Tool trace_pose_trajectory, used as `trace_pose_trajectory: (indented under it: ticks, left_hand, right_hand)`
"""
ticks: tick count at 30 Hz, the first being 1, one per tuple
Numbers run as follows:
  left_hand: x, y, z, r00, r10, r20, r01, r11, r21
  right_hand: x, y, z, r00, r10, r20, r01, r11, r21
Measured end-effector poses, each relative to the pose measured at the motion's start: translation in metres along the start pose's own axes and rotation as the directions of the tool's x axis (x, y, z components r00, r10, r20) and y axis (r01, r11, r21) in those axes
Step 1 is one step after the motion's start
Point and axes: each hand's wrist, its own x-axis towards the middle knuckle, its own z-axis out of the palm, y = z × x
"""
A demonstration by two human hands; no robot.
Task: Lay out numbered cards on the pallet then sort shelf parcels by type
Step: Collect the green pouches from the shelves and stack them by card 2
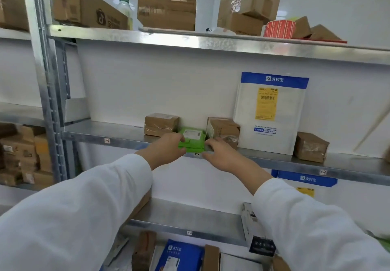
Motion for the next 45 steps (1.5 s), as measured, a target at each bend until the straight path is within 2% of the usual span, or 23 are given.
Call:
trace_pose_trajectory:
  ticks: [6,15,21,24,26,29,32,36,40,42,45]
  left_hand:
    - [0.047,-0.016,0.014,1.000,-0.031,0.003,0.031,0.999,0.019]
    - [0.103,-0.039,0.038,0.988,-0.135,0.075,0.130,0.989,0.069]
    - [0.122,-0.030,0.054,0.975,-0.202,0.091,0.213,0.969,-0.125]
    - [0.132,-0.028,0.062,0.948,-0.309,0.076,0.318,0.916,-0.244]
    - [0.134,-0.025,0.066,0.929,-0.363,0.066,0.369,0.907,-0.205]
    - [0.135,-0.023,0.076,0.932,-0.362,0.025,0.362,0.923,-0.132]
    - [0.134,-0.027,0.075,0.924,-0.380,0.053,0.379,0.882,-0.281]
    - [0.134,-0.038,0.075,0.896,-0.432,0.105,0.410,0.711,-0.571]
    - [0.128,-0.036,0.078,0.883,-0.463,0.078,0.369,0.581,-0.725]
    - [0.125,-0.034,0.081,0.881,-0.472,0.033,0.329,0.561,-0.759]
    - [0.121,-0.034,0.087,0.886,-0.462,-0.030,0.295,0.614,-0.732]
  right_hand:
    - [0.052,0.013,0.015,0.998,0.051,0.020,-0.052,0.998,0.025]
    - [0.119,0.024,0.041,0.986,0.135,0.094,-0.154,0.956,0.248]
    - [0.145,0.028,0.052,0.975,0.169,0.144,-0.210,0.918,0.338]
    - [0.151,0.028,0.051,0.971,0.196,0.140,-0.237,0.881,0.410]
    - [0.154,0.029,0.053,0.965,0.218,0.147,-0.262,0.851,0.456]
    - [0.155,0.031,0.055,0.956,0.252,0.147,-0.291,0.796,0.530]
    - [0.155,0.031,0.057,0.946,0.295,0.136,-0.311,0.704,0.638]
    - [0.151,0.029,0.063,0.948,0.291,0.129,-0.289,0.618,0.731]
    - [0.146,0.030,0.062,0.935,0.326,0.138,-0.303,0.536,0.788]
    - [0.141,0.030,0.064,0.942,0.323,0.096,-0.272,0.561,0.782]
    - [0.132,0.028,0.067,0.960,0.279,-0.005,-0.172,0.605,0.777]
